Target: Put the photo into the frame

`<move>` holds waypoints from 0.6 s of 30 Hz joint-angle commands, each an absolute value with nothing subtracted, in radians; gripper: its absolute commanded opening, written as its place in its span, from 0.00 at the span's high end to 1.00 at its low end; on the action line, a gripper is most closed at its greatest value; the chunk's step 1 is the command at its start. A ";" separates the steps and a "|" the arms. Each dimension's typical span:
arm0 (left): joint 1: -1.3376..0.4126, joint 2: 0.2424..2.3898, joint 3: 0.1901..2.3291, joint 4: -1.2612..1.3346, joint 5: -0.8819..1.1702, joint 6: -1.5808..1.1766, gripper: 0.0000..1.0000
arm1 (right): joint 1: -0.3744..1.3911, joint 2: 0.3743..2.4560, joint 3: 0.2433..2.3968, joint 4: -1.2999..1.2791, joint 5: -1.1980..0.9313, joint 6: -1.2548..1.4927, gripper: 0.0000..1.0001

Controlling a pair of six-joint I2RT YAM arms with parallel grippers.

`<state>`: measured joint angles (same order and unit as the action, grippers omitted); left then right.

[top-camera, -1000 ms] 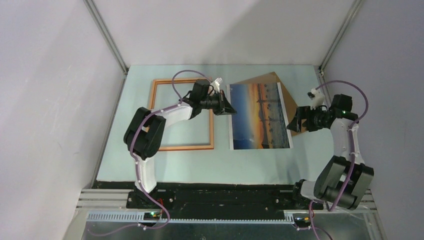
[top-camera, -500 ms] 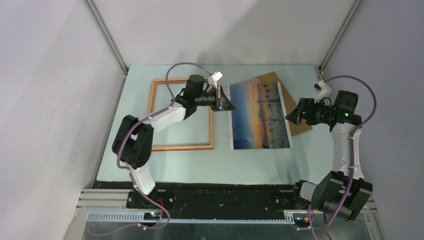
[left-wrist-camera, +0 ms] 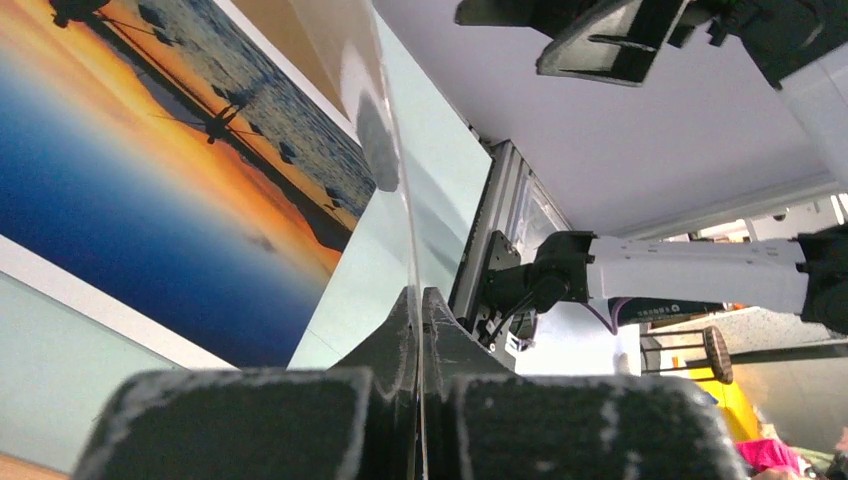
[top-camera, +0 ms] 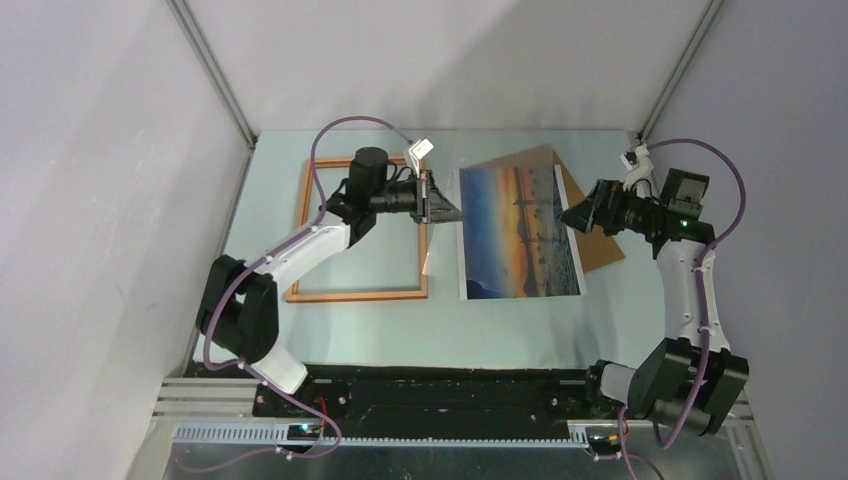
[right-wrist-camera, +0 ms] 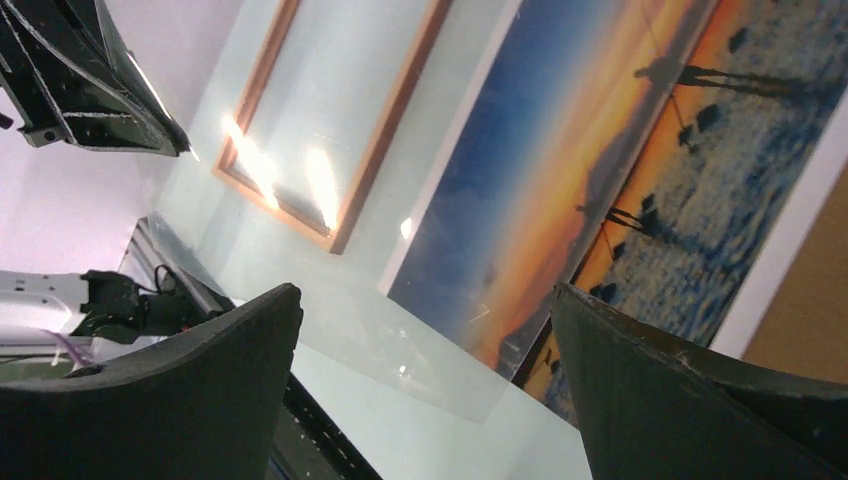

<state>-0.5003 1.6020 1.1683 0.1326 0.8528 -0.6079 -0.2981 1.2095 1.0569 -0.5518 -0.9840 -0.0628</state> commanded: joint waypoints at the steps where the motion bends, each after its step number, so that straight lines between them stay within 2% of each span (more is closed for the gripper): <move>1: -0.484 1.509 1.162 0.179 0.940 -0.556 1.00 | -0.273 1.226 1.094 -0.441 -1.049 0.018 0.01; 10: -0.456 1.352 1.107 0.179 0.995 -0.529 1.00 | -0.272 1.310 1.094 -0.333 -1.073 0.166 0.02; 18: -0.454 1.276 1.086 0.179 1.024 -0.533 1.00 | -0.266 1.382 1.094 -0.253 -1.182 0.234 0.03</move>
<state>-0.4595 1.3205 1.0912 0.1329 0.9802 -0.5564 -0.2737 1.3575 1.0573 -0.3363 -1.0908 0.1833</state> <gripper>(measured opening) 0.005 0.979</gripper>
